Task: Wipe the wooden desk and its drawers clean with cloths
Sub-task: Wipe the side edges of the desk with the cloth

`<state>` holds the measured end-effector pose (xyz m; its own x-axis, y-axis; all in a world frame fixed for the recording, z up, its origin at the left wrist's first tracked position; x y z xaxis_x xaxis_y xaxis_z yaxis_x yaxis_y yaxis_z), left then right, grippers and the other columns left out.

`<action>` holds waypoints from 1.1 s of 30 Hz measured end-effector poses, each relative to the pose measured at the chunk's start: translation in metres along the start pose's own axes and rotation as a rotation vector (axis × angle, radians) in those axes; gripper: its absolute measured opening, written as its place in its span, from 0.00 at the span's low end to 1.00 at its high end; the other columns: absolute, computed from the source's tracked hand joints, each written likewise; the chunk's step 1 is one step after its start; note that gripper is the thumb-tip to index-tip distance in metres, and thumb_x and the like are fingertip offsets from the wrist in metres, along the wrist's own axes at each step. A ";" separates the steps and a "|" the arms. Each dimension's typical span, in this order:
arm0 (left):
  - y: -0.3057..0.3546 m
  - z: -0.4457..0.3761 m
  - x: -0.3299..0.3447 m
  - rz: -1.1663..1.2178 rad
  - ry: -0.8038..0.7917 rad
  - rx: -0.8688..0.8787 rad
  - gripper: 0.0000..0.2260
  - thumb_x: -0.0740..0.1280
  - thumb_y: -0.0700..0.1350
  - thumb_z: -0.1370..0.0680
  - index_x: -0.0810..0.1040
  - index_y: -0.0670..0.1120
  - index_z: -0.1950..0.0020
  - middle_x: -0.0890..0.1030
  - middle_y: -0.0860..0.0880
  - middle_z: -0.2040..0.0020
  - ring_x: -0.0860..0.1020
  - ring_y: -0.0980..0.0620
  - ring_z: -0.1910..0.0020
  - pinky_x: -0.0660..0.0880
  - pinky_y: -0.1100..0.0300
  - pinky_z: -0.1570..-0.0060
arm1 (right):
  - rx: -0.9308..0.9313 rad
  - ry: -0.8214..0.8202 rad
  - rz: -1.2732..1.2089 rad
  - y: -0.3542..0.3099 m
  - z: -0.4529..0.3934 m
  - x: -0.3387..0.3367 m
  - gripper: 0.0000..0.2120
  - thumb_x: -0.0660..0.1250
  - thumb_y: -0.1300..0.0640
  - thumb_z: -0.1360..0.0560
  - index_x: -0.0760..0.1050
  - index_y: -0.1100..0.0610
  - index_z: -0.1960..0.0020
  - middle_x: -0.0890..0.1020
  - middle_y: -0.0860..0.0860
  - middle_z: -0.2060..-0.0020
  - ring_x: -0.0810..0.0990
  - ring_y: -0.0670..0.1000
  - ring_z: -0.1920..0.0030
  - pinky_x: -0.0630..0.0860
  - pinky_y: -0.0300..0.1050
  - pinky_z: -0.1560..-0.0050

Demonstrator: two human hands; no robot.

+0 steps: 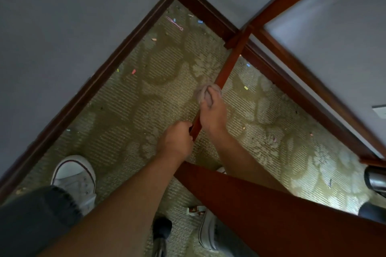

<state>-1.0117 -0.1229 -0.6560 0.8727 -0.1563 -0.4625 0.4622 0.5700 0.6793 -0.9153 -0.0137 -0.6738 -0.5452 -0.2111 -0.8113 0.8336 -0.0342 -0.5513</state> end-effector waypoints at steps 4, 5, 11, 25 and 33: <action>0.009 0.009 -0.023 0.024 0.021 -0.001 0.09 0.62 0.43 0.17 0.82 0.48 0.46 0.83 0.44 0.54 0.81 0.41 0.52 0.77 0.52 0.54 | -0.137 -0.102 -0.082 -0.003 0.063 -0.002 0.17 0.64 0.66 0.18 0.75 0.64 0.30 0.76 0.52 0.35 0.75 0.47 0.38 0.62 0.19 0.43; 0.011 0.013 -0.030 0.041 0.040 -0.007 0.09 0.63 0.44 0.17 0.82 0.48 0.44 0.83 0.44 0.52 0.82 0.41 0.50 0.78 0.52 0.52 | -0.114 -0.193 -0.124 -0.003 0.077 -0.002 0.17 0.65 0.66 0.19 0.75 0.67 0.31 0.78 0.55 0.35 0.76 0.48 0.38 0.63 0.21 0.42; 0.027 0.051 -0.062 0.103 0.081 -0.025 0.12 0.66 0.40 0.18 0.80 0.43 0.34 0.83 0.43 0.39 0.80 0.43 0.39 0.75 0.56 0.41 | -0.190 -0.453 -0.010 -0.003 0.095 -0.047 0.17 0.70 0.60 0.27 0.82 0.66 0.41 0.84 0.52 0.48 0.80 0.37 0.52 0.71 0.37 0.46; 0.082 0.230 -0.098 0.255 0.125 -0.028 0.11 0.63 0.53 0.18 0.83 0.51 0.46 0.85 0.43 0.43 0.81 0.40 0.41 0.76 0.52 0.39 | 0.125 -0.200 -0.031 -0.112 0.296 -0.187 0.07 0.68 0.66 0.25 0.83 0.59 0.57 0.78 0.55 0.57 0.75 0.37 0.64 0.65 0.24 0.69; 0.132 0.329 -0.129 0.575 -0.173 0.064 0.23 0.60 0.60 0.16 0.84 0.42 0.51 0.85 0.43 0.62 0.83 0.46 0.61 0.76 0.56 0.57 | -0.188 -0.065 -0.172 -0.191 0.329 -0.269 0.15 0.67 0.60 0.25 0.72 0.40 0.48 0.79 0.43 0.48 0.79 0.45 0.46 0.79 0.48 0.44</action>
<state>-1.0109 -0.2930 -0.3189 0.9960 0.0305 0.0844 -0.0872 0.5531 0.8285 -0.8988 -0.2719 -0.2866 -0.6654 -0.2803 -0.6919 0.6950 0.1056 -0.7112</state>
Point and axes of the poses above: each hand's wrist, its own z-axis away from the middle knuckle, its own x-axis out of the palm, y = z × x, the point moved 2 cm from there along -z, towards the middle knuckle
